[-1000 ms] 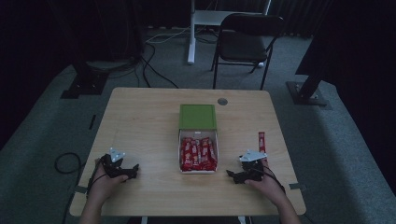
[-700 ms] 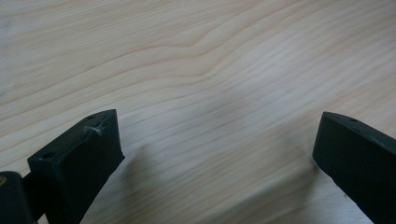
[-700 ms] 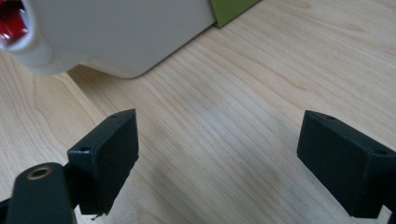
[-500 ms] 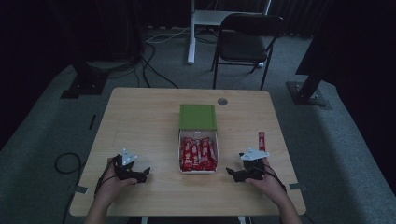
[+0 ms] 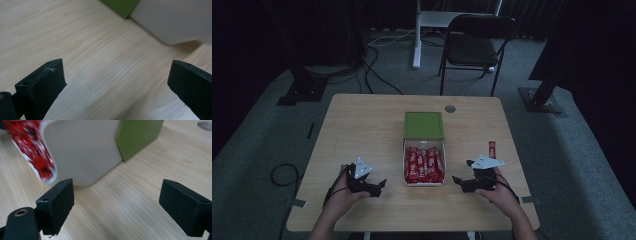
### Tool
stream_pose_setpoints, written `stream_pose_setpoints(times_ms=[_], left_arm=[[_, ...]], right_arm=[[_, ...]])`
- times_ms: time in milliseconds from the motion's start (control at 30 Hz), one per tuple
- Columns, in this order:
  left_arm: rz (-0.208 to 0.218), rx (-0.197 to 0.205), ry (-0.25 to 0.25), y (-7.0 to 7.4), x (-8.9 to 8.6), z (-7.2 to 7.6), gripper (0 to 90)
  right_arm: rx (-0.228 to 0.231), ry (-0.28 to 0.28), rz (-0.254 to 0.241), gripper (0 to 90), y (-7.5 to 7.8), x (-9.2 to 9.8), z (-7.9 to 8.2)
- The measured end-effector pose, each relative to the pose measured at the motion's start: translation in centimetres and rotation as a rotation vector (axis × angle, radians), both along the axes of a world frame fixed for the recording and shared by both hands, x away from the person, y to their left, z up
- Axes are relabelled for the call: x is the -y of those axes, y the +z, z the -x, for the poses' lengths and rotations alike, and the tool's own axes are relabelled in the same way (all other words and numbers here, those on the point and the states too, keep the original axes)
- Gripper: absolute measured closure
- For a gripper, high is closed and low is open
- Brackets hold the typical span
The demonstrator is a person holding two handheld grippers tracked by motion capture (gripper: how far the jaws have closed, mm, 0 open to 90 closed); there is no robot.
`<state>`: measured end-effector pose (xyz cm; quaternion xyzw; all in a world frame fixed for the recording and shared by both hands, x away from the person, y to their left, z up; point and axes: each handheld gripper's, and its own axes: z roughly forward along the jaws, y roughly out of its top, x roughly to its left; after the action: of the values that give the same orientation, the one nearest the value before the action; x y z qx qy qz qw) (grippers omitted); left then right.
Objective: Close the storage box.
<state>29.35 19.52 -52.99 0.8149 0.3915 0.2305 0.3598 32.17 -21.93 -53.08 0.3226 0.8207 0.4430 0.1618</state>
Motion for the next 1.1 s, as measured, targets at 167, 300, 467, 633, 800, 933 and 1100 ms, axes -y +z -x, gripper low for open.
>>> stream_pose_setpoints(times_ms=[167, 300, 467, 633, 800, 933, 1100], left_arm=[[0.032, 0.027, -0.044, 1.2, 1.4, 0.3, 1.9], [0.053, 0.042, -0.075, 1.8, 2.2, 0.3, 1.9], [0.077, 0.054, -0.1, 2.2, 3.0, 0.2, 1.9], [0.096, 0.06, -0.121, 2.5, 3.5, 0.1, 1.9], [0.136, 0.064, -0.146, 2.7, 4.0, 0.1, 1.9], [0.138, 0.08, -0.131, 2.6, 4.0, -0.3, 1.9], [0.152, 0.073, -0.128, 2.4, 4.3, -0.8, 1.9]], right_arm=[[0.014, 0.02, -0.027, 12.4, 0.7, -0.5, 0.1], [0.018, 0.044, -0.064, 12.4, 1.4, -1.2, 0.1], [0.024, 0.058, -0.08, 12.4, 1.7, -1.7, 0.0], [0.031, 0.063, -0.085, 12.4, 1.9, -1.9, -0.1], [0.027, 0.061, -0.09, 12.4, 1.9, -2.1, -0.4], [0.023, 0.06, -0.098, 12.3, 1.7, -2.1, -0.6], [0.012, 0.061, -0.114, 12.3, 1.5, -2.1, -0.7]])
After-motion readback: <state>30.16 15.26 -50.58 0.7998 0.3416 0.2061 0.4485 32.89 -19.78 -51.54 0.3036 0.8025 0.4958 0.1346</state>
